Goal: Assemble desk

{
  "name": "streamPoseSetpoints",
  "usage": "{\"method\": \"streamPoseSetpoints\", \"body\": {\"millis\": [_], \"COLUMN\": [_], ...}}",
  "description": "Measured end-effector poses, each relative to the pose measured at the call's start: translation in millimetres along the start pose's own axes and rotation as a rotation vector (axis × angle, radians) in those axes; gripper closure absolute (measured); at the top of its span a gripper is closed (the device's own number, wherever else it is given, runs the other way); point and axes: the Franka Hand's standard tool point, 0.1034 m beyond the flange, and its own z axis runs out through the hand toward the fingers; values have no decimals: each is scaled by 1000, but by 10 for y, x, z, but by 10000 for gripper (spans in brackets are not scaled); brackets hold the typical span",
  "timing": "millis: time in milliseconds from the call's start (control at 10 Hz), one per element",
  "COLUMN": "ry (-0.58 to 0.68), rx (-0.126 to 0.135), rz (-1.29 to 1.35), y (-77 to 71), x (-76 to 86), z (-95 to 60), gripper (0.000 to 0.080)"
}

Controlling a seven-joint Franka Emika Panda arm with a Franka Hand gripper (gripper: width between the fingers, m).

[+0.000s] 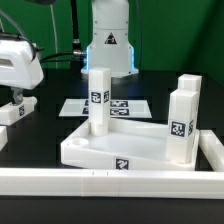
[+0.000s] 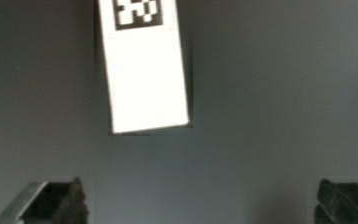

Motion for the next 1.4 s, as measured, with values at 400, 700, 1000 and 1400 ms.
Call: {"method": "streamPoseSetpoints", "body": {"millis": [400,700,1000,1400], "ry": [-254,-420,-578,-595], "rx": [31,32,27,19], "rz": [-20,-29,-27,-25], "y": [191,206,166,183], "x": [-11,-35,-78,-100], "z": [149,237,357,538], "gripper": [150,150,150,150]}}
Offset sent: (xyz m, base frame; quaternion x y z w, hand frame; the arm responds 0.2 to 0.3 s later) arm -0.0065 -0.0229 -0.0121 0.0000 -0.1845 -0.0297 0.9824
